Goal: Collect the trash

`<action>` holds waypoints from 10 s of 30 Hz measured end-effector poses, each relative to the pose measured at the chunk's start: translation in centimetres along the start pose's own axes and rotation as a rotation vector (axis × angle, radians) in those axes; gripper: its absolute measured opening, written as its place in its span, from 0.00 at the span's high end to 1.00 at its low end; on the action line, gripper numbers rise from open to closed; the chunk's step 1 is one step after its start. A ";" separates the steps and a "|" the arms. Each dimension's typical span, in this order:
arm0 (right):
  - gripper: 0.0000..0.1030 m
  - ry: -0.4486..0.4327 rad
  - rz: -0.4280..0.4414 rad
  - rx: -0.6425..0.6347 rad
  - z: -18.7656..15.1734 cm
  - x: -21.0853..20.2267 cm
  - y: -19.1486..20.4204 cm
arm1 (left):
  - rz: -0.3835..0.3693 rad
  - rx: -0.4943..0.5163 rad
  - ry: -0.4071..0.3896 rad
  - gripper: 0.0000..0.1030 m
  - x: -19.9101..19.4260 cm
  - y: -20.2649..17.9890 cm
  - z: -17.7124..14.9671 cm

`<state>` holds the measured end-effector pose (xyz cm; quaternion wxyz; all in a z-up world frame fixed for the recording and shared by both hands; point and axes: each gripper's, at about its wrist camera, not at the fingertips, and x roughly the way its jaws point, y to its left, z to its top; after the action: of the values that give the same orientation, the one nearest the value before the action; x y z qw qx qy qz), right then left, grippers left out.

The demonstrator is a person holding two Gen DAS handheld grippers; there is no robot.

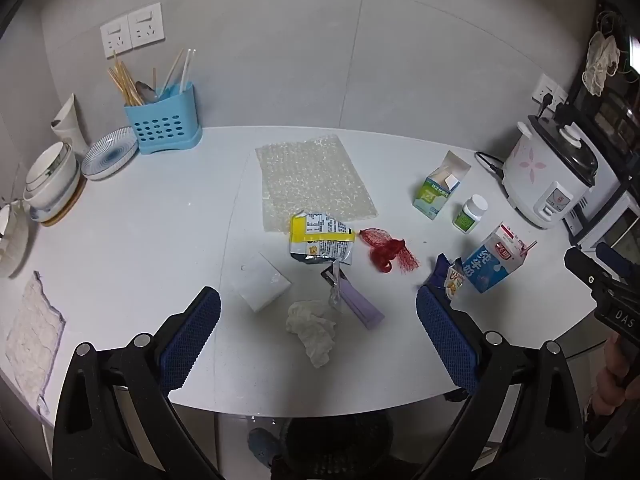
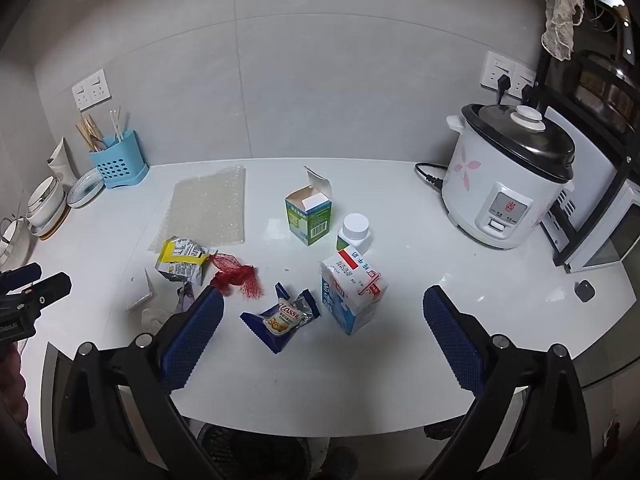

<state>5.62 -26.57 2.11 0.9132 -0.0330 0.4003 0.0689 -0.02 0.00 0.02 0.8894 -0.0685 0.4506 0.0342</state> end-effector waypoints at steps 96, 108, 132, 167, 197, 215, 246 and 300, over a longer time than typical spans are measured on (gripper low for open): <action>0.07 -0.022 0.012 0.028 0.4 -2.0 0.6 | -0.044 -0.003 0.005 0.06 -1.7 -0.1 -1.2; 0.07 -0.001 0.044 0.021 0.0 1.3 -0.4 | -0.043 -0.026 0.053 0.06 2.1 0.8 -2.2; 0.16 0.141 -0.005 0.040 -2.5 13.8 -4.3 | 0.023 -0.060 0.279 0.10 16.4 0.7 -5.3; 0.62 0.061 -0.019 -0.070 -2.3 10.6 -4.9 | 0.077 -0.100 0.243 0.94 13.2 -0.5 -4.9; 0.62 -0.019 0.123 -0.133 -7.9 0.1 -3.1 | 0.018 -0.134 0.080 0.94 3.1 -5.5 -10.8; 0.62 0.042 0.121 -0.100 -18.0 -2.5 3.4 | -0.046 -0.047 0.079 0.94 2.2 -1.2 -19.4; 0.62 0.357 0.125 -0.082 -36.1 12.6 8.1 | -0.128 -0.009 0.379 0.93 23.5 -1.0 -36.5; 0.11 0.365 0.169 0.017 -36.8 13.8 8.6 | 0.003 -0.083 0.306 0.06 18.2 4.7 -33.4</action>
<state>-13.16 -20.96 -33.04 0.8166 -0.0034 0.5612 0.1349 -16.44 -0.44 -34.60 0.8066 -0.1090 0.5793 0.0432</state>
